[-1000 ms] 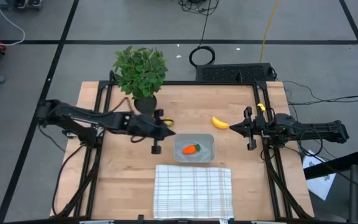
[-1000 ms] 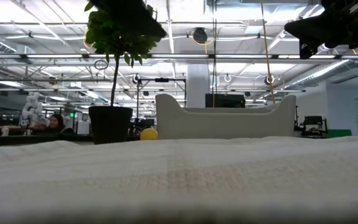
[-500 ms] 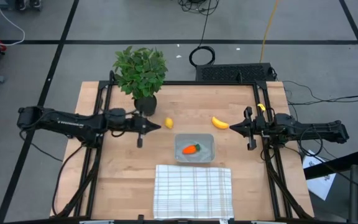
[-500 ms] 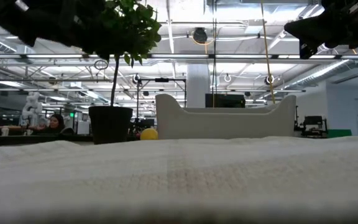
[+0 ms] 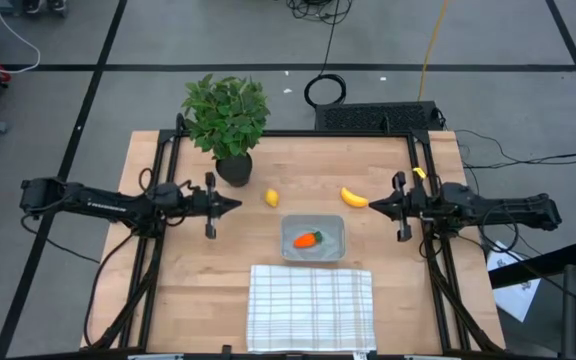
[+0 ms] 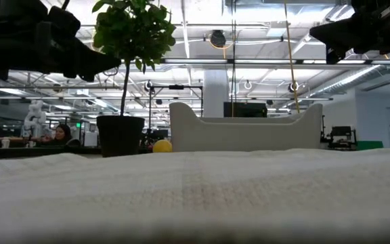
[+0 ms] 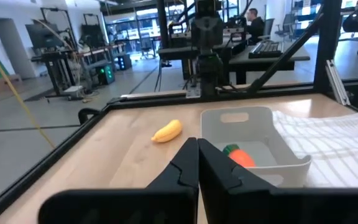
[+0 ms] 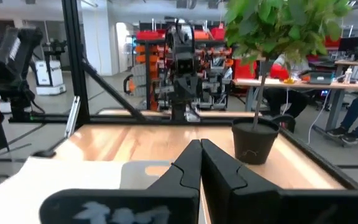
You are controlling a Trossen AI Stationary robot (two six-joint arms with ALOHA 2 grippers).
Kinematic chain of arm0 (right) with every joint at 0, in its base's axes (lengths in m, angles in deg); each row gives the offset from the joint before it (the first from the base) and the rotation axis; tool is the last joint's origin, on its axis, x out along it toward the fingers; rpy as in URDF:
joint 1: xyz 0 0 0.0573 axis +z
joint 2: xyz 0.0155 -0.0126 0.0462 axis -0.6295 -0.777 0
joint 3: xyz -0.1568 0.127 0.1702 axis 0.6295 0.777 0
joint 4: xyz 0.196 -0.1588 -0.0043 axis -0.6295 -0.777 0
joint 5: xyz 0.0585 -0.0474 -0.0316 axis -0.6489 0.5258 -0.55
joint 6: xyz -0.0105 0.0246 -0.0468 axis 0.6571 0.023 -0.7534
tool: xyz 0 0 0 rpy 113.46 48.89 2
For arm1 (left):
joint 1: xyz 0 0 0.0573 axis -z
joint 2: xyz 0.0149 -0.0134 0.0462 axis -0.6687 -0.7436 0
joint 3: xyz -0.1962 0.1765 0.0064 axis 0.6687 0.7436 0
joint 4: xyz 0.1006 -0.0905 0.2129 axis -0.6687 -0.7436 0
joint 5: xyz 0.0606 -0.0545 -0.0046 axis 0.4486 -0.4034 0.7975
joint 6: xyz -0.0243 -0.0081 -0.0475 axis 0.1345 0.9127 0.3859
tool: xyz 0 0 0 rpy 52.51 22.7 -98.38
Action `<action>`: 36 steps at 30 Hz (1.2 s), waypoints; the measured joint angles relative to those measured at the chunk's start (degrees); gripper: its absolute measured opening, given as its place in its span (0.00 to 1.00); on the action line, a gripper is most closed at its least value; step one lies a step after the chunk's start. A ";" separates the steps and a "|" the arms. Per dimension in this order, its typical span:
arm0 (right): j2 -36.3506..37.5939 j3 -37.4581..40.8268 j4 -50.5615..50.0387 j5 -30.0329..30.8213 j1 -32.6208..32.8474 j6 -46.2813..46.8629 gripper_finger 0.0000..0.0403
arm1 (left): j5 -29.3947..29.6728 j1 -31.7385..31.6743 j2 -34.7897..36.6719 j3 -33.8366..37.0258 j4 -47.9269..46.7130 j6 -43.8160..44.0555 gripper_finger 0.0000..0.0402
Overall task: Pick and placing Produce into tupperware
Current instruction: Put the banana into the gray bin
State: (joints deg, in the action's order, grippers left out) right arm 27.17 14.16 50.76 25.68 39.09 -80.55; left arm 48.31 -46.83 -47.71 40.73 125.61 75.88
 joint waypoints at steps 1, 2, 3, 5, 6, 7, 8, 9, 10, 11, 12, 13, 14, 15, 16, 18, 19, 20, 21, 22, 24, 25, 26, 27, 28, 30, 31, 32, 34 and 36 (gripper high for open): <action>0.00 0.62 0.26 0.11 0.00 -0.11 0.00 | 0.00 0.00 -0.06 0.00 0.03 -0.01 0.00; -0.06 1.35 1.04 0.40 0.00 -0.15 0.00 | 0.00 0.00 -0.06 0.00 0.00 -0.15 0.00; -0.11 2.36 2.71 1.09 0.00 -0.16 0.00 | 0.00 0.00 -0.06 0.02 0.00 -0.24 0.00; -0.09 4.85 6.99 1.64 -0.09 -0.22 0.00 | 0.04 0.00 -0.06 0.02 0.00 -0.94 0.01; -0.11 6.19 9.38 1.63 -0.17 -0.70 0.00 | 0.39 0.00 -0.06 0.02 -0.02 -1.63 0.01; -0.11 7.42 12.06 1.63 -0.39 -1.30 0.00 | 0.76 0.00 -0.06 0.02 -0.02 -2.43 0.02; -0.12 8.06 13.78 1.59 -0.69 -1.74 0.00 | 1.36 0.00 -0.06 0.02 -0.02 -3.01 0.03; -0.14 8.80 16.73 1.72 -1.09 -1.82 0.00 | 1.93 0.00 -0.06 0.02 -0.02 -3.22 0.03; 0.01 9.02 17.27 2.04 -1.49 -1.82 0.00 | 2.12 0.00 -0.06 0.02 0.03 -3.21 0.04; 0.07 8.97 17.26 2.95 -1.96 -1.46 0.00 | 2.21 0.00 -0.06 0.02 0.09 -3.21 0.04; -0.08 8.72 16.19 3.97 -2.51 -0.66 0.00 | 2.21 0.00 -0.06 0.02 0.11 -3.24 0.04; -0.32 8.31 14.98 4.85 -3.12 -0.04 0.00 | 2.21 0.02 -0.08 0.02 0.11 -3.34 0.04; -0.43 7.77 14.36 5.70 -3.78 0.43 0.00 | 2.21 0.00 -0.08 0.02 0.12 -3.40 0.03; -0.65 7.22 12.48 5.87 -4.52 0.77 0.00 | 2.26 0.00 -0.08 0.02 0.12 -3.41 0.03; -1.25 6.04 10.22 5.90 -5.26 1.00 0.00 | 2.38 0.00 -0.08 0.02 0.14 -3.46 0.02; -2.55 3.31 7.67 5.89 -6.91 1.22 0.00 | 2.45 0.00 -0.08 0.02 0.59 -3.46 0.01; -3.27 2.12 6.44 5.87 -7.80 1.49 0.00 | 2.45 0.00 -0.08 0.02 0.87 -3.46 0.00; -4.10 0.65 5.34 5.90 -8.76 2.01 0.00 | 2.47 0.00 -0.08 0.02 0.98 -3.46 0.01; -5.16 -0.90 3.95 5.91 -9.71 2.48 0.00 | 2.47 0.00 -0.10 0.02 1.23 -3.47 0.01; -6.28 -2.39 1.88 5.90 -10.62 2.79 0.00 | 2.46 0.01 -0.10 0.02 1.66 -3.46 0.02; -8.86 -5.66 -2.32 5.88 -12.53 3.39 0.00 | 2.69 0.00 -0.10 0.02 2.26 -3.51 0.04; -10.13 -7.31 -4.12 5.87 -13.53 3.70 0.00 | 2.99 0.01 -0.10 0.02 2.33 -3.54 0.04; -11.32 -8.86 -5.92 5.89 -14.58 4.08 0.00 | 3.18 0.00 -0.10 0.02 2.37 -3.55 0.05; -12.60 -10.34 -7.67 5.87 -15.68 4.45 0.00 | 3.72 0.00 -0.10 0.02 2.40 -3.56 0.05; -13.88 -11.94 -9.44 5.87 -16.68 4.84 0.00 | 4.05 0.00 -0.10 0.02 2.42 -3.56 0.05; -16.24 -15.17 -13.11 5.81 -18.77 5.47 0.00 | 4.63 0.00 -0.10 0.02 2.40 -3.54 0.04; -17.54 -16.83 -14.96 5.76 -19.73 5.67 0.00 | 4.93 0.00 -0.10 0.02 2.38 -3.54 0.03; -18.78 -18.35 -16.65 5.69 -20.56 5.78 0.00 | 4.99 0.00 -0.10 0.02 2.35 -3.54 0.03; -21.38 -21.25 -19.69 4.33 -22.15 5.81 0.00 | 5.00 0.00 -0.10 0.02 2.34 -3.52 0.01; -24.10 -23.91 -22.48 1.52 -23.61 5.74 0.00 | 5.00 0.00 -0.10 0.02 2.32 -3.52 0.01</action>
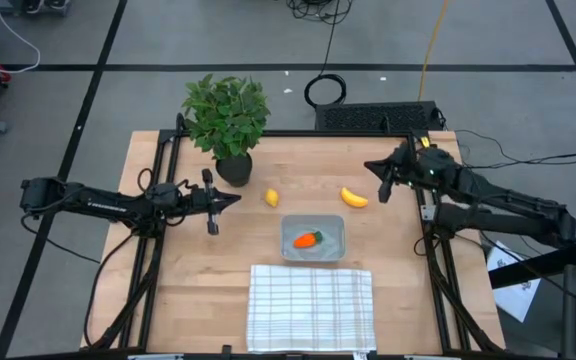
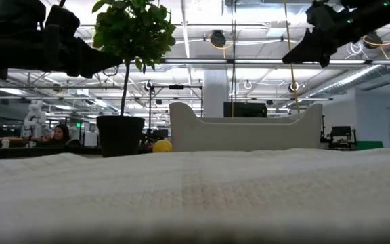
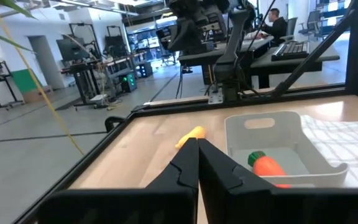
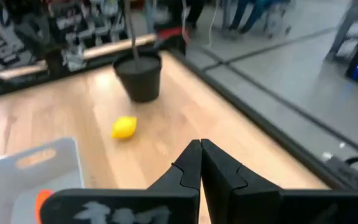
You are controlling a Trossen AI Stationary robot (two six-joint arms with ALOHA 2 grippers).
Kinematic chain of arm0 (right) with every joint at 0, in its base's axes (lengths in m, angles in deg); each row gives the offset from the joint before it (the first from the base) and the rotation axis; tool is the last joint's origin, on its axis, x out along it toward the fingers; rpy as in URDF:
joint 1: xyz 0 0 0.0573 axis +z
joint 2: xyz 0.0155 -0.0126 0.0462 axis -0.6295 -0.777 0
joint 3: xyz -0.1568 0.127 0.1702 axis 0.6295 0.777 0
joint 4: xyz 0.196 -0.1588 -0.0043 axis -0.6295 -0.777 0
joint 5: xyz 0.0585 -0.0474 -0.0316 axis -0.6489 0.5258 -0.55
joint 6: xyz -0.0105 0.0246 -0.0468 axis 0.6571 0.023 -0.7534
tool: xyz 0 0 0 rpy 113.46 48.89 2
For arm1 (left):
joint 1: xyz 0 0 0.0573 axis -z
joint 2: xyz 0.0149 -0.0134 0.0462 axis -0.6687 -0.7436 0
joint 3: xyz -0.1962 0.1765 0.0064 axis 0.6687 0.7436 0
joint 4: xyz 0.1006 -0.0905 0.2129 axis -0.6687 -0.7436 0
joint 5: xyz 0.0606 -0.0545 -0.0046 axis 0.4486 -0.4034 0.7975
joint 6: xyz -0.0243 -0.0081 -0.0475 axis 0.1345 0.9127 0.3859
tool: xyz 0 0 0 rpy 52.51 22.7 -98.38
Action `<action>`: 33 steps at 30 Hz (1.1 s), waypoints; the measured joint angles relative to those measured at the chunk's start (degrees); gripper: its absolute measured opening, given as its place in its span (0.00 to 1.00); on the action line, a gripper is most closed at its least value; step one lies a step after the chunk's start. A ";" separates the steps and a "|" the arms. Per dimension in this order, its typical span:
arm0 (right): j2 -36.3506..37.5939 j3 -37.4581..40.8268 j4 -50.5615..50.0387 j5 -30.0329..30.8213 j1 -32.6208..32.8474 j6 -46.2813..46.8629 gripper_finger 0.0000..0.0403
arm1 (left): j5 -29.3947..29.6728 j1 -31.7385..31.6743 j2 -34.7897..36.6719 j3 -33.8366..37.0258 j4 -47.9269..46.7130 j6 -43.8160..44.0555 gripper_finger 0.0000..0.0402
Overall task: Pick and placing Produce into tupperware
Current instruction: Put the banana into the gray bin
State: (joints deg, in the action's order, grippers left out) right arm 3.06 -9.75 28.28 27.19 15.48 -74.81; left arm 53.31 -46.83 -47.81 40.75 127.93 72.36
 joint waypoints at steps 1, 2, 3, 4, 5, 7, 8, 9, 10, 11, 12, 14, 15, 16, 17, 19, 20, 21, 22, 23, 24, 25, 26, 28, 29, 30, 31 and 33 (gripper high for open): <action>-1.34 -1.25 -1.21 -0.97 -0.64 0.10 0.00 | 0.00 0.00 0.00 0.00 0.00 0.02 0.01; -2.77 -2.43 -2.35 -1.98 -1.25 0.03 0.00 | 0.00 0.00 0.00 0.00 0.00 0.03 0.01; -4.17 -3.46 -3.35 -2.92 -1.88 -0.21 0.00 | 0.01 0.00 0.00 0.00 -0.02 0.04 0.02; -5.56 -4.49 -4.53 -3.81 -2.63 -0.50 0.00 | 0.00 0.00 0.00 0.00 -0.04 0.04 0.03; -6.96 -5.42 -5.87 -4.70 -3.43 -0.77 0.00 | 0.01 0.00 0.00 0.00 -0.04 0.04 0.04; -9.71 -6.83 -7.20 -6.40 -5.13 -1.09 0.00 | 0.01 0.00 0.00 0.00 -0.06 0.06 0.05; -11.03 -7.32 -7.46 -7.57 -5.92 -1.26 0.00 | 0.00 0.00 0.00 0.00 -0.07 0.07 0.06; -12.39 -7.66 -7.71 -8.91 -6.85 -1.45 0.00 | 0.00 0.00 0.00 0.00 -0.07 0.07 0.06; -13.75 -7.92 -7.83 -10.12 -7.74 -1.56 0.00 | 0.01 0.00 0.00 0.00 -0.08 0.07 0.06; -15.07 -8.21 -8.00 -11.14 -8.63 -1.59 0.00 | -0.02 0.00 0.00 0.00 -0.09 0.07 0.06; -16.39 -8.55 -8.06 -12.23 -9.42 -1.58 0.00 | 0.00 0.00 0.00 0.00 -0.09 0.07 0.06; -18.98 -9.29 -8.29 -14.31 -10.88 -1.57 0.00 | 0.01 0.00 0.00 0.00 -0.11 0.07 0.06; -20.30 -9.76 -8.73 -15.28 -11.61 -1.57 0.00 | 0.01 0.00 0.00 0.00 -0.11 0.07 0.06; -21.57 -10.28 -9.58 -16.19 -12.21 -1.60 0.00 | -0.02 0.00 0.00 0.00 -0.11 0.07 0.06; -22.73 -10.80 -10.88 -17.46 -12.75 -1.66 0.00 | 0.00 0.00 0.00 0.00 -0.11 0.07 0.06; -24.88 -12.11 -13.78 -20.03 -13.51 -2.24 0.00 | -0.02 0.00 0.00 0.00 -0.11 0.30 0.06; -25.69 -12.71 -15.05 -20.84 -13.69 -2.63 0.00 | 0.00 0.00 0.00 0.00 -0.11 0.32 0.06; -26.37 -13.16 -16.12 -21.20 -13.68 -2.96 0.01 | 0.01 0.00 0.00 0.00 -0.12 0.33 0.06; -27.00 -13.42 -16.63 -21.25 -13.64 -3.08 0.01 | 0.01 0.00 0.00 0.00 -0.20 0.33 0.06; -27.55 -13.57 -16.82 -21.26 -13.60 -3.09 0.02 | -0.02 0.00 0.00 0.00 -0.29 0.31 0.06; -28.06 -13.71 -17.08 -21.26 -13.59 -3.09 0.03 | -0.01 0.00 0.00 0.00 -0.45 0.31 0.06; -28.49 -13.89 -17.38 -21.26 -13.59 -3.10 0.05 | -0.02 0.00 0.00 0.00 -0.55 0.32 0.06; -28.83 -14.07 -17.76 -21.26 -13.59 -3.15 0.06 | 0.00 0.00 0.00 0.00 -0.67 0.33 0.06; -29.43 -14.28 -19.43 -21.29 -13.59 -3.54 0.10 | -0.01 0.00 0.00 0.00 -1.09 0.31 0.06; -29.77 -14.28 -20.48 -21.26 -13.59 -3.59 0.13 | -0.01 0.00 0.00 0.00 -1.41 0.32 0.06; -30.07 -14.28 -21.48 -21.24 -13.59 -3.98 0.16 | -0.01 0.00 0.00 0.00 -1.85 0.31 0.06; -30.36 -14.28 -22.15 -21.24 -13.59 -4.48 0.19 | 0.00 0.00 0.00 0.00 -2.29 0.31 0.06; -30.83 -14.28 -23.29 -21.26 -13.57 -5.25 0.27 | -0.02 0.00 -0.02 0.00 -2.83 0.31 0.06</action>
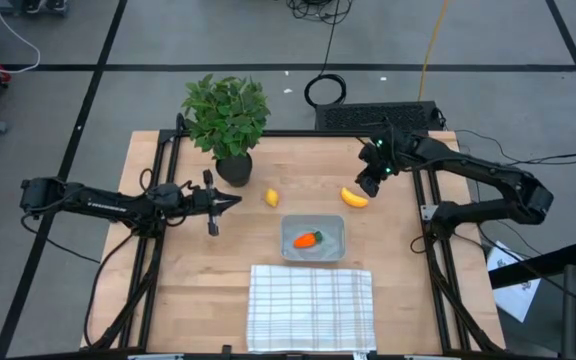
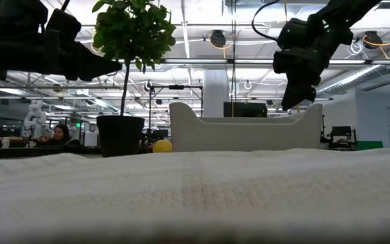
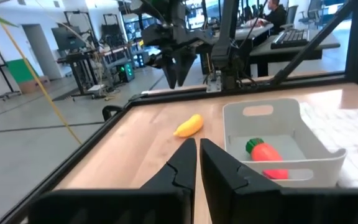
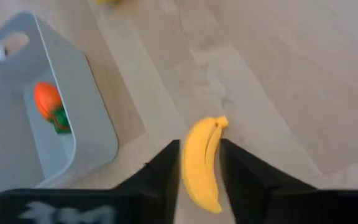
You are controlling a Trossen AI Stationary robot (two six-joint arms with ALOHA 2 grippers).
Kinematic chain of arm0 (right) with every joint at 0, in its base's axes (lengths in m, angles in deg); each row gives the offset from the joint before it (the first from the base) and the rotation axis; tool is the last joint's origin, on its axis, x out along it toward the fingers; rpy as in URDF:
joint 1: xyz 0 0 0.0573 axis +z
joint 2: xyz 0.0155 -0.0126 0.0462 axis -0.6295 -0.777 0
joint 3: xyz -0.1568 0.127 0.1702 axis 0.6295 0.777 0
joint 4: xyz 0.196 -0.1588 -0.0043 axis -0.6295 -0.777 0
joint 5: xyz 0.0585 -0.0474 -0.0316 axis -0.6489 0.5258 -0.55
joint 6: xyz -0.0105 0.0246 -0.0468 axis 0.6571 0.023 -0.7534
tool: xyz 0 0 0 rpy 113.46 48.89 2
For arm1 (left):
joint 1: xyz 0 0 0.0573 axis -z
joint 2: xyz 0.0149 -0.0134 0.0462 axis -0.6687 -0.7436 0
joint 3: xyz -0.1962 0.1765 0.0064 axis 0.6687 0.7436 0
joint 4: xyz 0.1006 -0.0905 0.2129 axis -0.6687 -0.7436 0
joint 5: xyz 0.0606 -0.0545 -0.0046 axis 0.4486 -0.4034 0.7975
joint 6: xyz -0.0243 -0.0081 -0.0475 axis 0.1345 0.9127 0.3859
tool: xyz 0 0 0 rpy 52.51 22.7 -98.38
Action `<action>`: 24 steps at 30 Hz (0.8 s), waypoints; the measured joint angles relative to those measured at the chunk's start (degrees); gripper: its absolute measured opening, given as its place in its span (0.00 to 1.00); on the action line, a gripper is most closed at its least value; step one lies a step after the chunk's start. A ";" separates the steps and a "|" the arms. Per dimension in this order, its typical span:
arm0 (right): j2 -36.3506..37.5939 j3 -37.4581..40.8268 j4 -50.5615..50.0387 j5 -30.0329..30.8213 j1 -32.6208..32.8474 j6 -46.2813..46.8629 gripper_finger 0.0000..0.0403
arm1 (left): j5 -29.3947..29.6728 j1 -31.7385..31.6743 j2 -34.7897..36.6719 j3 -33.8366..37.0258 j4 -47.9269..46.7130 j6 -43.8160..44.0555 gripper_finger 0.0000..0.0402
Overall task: Pick and placing Produce into tupperware
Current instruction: Put the banana into the gray bin
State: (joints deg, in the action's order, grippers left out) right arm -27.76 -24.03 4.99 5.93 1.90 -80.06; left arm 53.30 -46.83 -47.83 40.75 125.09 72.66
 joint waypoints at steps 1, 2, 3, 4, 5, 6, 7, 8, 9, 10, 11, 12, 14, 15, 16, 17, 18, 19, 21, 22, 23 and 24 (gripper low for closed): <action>-0.23 0.00 -0.32 0.00 0.06 -0.59 0.31 | 0.00 0.00 0.00 0.00 -0.18 0.00 0.06; -0.38 0.00 -0.47 0.01 0.18 -1.39 0.36 | 0.00 0.00 0.00 0.00 -0.28 0.00 0.06; -0.47 0.00 -0.72 0.03 0.37 -2.55 0.41 | 0.00 0.00 0.00 0.00 -0.33 0.00 0.06; -0.50 0.00 -0.87 0.10 0.54 -4.15 0.45 | 0.00 0.00 0.00 0.00 -0.34 0.00 0.06; -0.52 0.00 -0.81 0.15 0.72 -5.28 0.50 | 0.00 0.00 0.00 0.00 -0.35 0.00 0.06; -0.52 0.00 -0.74 0.27 0.84 -5.89 0.54 | 0.00 0.00 0.00 0.00 -0.33 0.01 0.06; -0.52 0.00 -0.74 0.29 0.93 -6.25 0.57 | 0.00 0.00 0.00 0.00 -0.34 0.03 0.06; -0.52 0.00 -0.74 0.34 1.02 -6.23 0.60 | 0.00 0.00 0.00 0.00 -0.33 0.23 0.06; -0.52 0.00 -0.74 0.82 1.21 -5.50 0.63 | 0.00 0.00 0.00 0.00 -0.33 0.59 0.06; -0.52 0.00 -0.72 2.05 1.37 -4.32 0.65 | 0.00 0.00 0.00 0.00 -0.35 0.94 0.06; -0.52 0.02 -0.72 3.38 1.53 -2.78 0.67 | 0.00 0.00 0.00 0.00 -0.34 1.33 0.06; -0.54 0.02 -0.74 4.47 1.66 -1.63 0.69 | 0.00 0.00 0.00 0.00 -0.33 1.49 0.06; -0.54 0.04 -1.06 4.81 2.06 -0.96 0.72 | 0.00 0.00 0.00 0.00 -0.36 1.56 0.06; -0.54 0.04 -1.30 4.81 2.38 -0.95 0.73 | 0.00 0.00 0.00 0.00 -0.35 1.68 0.06; -0.54 0.04 -1.51 4.79 2.75 -0.99 0.73 | 0.00 0.00 0.00 0.00 -0.36 1.89 0.06; -0.54 0.07 -1.60 4.79 3.10 -1.02 0.74 | -0.02 0.00 0.00 0.00 -0.36 2.24 0.06; -0.54 0.07 -1.80 4.79 3.48 -1.01 0.74 | -0.02 0.00 0.00 0.00 -0.36 2.65 0.06; -0.55 0.07 -1.97 4.79 3.89 -0.83 0.74 | -0.02 0.00 0.00 0.00 -0.36 2.91 0.06; -0.82 0.09 -1.92 4.81 4.74 -0.63 0.74 | -0.02 0.00 0.00 0.00 -0.35 3.04 0.06; -1.10 0.09 -1.93 4.83 5.21 -0.63 0.74 | -0.02 0.00 0.00 0.00 -0.36 3.04 0.06; -1.39 0.09 -1.99 4.87 5.63 -0.63 0.74 | -0.02 0.00 0.00 0.00 -0.35 3.04 0.06; -1.63 0.11 -2.01 5.16 5.95 -0.65 0.74 | -0.02 0.00 0.00 0.00 -0.35 3.04 0.06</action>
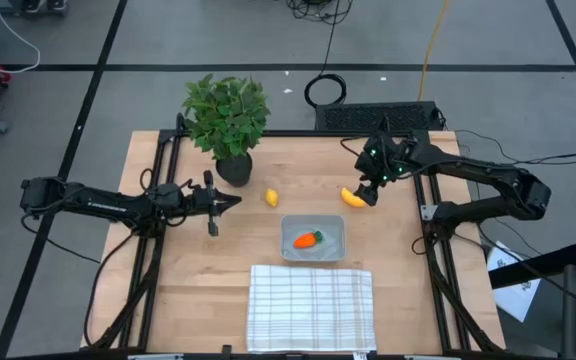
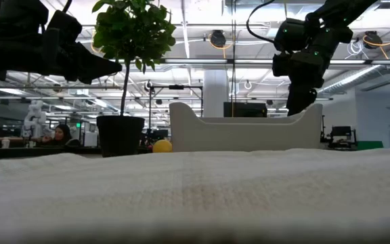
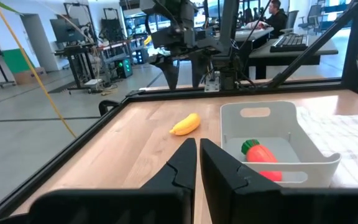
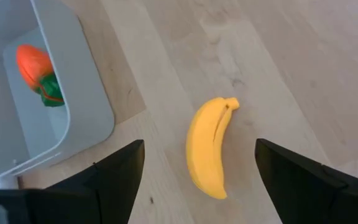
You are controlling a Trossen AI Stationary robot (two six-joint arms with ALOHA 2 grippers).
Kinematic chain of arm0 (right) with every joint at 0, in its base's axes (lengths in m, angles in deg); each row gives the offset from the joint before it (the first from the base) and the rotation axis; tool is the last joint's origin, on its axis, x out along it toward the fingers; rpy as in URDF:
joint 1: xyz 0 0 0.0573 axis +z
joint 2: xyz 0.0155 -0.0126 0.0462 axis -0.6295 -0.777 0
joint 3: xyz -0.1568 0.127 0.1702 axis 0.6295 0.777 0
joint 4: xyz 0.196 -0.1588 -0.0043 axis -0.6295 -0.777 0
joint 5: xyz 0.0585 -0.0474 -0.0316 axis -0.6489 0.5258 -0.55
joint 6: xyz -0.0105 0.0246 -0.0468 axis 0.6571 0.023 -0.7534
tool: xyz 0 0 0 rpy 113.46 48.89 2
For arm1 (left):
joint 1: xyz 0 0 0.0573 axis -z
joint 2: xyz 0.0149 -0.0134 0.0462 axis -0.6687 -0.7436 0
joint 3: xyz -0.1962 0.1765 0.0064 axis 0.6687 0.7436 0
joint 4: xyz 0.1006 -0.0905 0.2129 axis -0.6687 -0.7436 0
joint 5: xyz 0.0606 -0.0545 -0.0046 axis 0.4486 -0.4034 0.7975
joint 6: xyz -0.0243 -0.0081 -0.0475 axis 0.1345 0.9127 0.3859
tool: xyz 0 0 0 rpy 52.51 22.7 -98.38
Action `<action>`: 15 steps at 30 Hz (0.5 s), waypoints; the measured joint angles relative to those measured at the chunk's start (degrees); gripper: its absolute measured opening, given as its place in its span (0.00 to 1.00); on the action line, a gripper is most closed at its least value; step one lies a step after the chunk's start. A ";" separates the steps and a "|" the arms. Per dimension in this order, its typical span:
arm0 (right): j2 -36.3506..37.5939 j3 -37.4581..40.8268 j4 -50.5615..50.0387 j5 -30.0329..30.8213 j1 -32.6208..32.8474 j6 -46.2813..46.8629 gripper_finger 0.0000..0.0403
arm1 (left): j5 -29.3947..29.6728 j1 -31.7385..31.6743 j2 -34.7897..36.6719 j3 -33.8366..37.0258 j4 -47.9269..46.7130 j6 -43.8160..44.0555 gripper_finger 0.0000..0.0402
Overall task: Pick and placing Produce into tupperware
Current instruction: Put the banana into the gray bin
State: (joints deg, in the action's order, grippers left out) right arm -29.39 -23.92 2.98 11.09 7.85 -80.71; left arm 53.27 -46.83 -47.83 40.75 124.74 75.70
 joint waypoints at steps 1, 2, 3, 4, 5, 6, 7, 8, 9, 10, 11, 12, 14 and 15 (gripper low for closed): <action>-0.34 0.00 -0.04 0.90 0.40 -0.18 0.74 | 0.00 0.00 0.00 0.00 0.02 0.00 0.06; -0.78 0.00 -0.02 1.83 0.73 -0.59 0.74 | 0.00 0.00 0.00 0.00 0.02 0.00 0.06; -1.29 0.00 0.07 2.80 1.08 -1.05 0.74 | 0.00 0.00 0.00 0.00 0.02 0.00 0.06; -1.72 0.03 0.04 3.68 1.31 -1.39 0.74 | 0.00 0.00 0.00 0.00 0.02 0.00 0.06; -2.06 0.05 0.04 4.14 1.54 -1.62 0.74 | 0.00 0.00 0.00 0.00 0.02 0.00 0.06; -2.47 0.05 0.12 4.13 1.75 -1.62 0.74 | 0.00 0.00 0.00 0.00 0.02 0.00 0.06; -2.88 0.05 0.38 4.15 2.04 -1.69 0.74 | 0.00 0.01 0.00 0.00 0.02 0.00 0.06; -3.30 0.05 0.43 4.13 2.22 -1.77 0.74 | -0.01 0.00 0.00 0.00 0.02 0.00 0.06; -3.68 0.05 0.42 4.13 2.42 -1.84 0.74 | -0.02 0.01 0.00 0.00 0.02 0.00 0.06; -4.07 0.05 0.50 4.11 2.51 -1.93 0.74 | 0.00 0.00 0.00 0.00 0.02 0.00 0.06; -4.50 0.05 0.71 4.09 2.54 -2.04 0.74 | 0.00 0.00 0.00 0.00 -0.02 0.00 0.06; -4.93 0.05 0.85 4.13 2.52 -2.12 0.74 | 0.00 0.00 0.00 0.00 -0.02 0.00 0.06; -5.78 0.05 1.09 4.14 2.52 -2.12 0.74 | 0.00 0.00 0.00 0.00 -0.03 0.00 0.06; -6.11 0.05 1.26 4.15 2.52 -2.15 0.74 | 0.00 0.00 0.00 0.00 -0.03 0.00 0.06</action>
State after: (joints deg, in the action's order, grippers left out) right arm -35.51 -23.88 4.25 15.24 10.37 -82.85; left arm 53.27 -46.83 -47.83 40.75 124.71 75.70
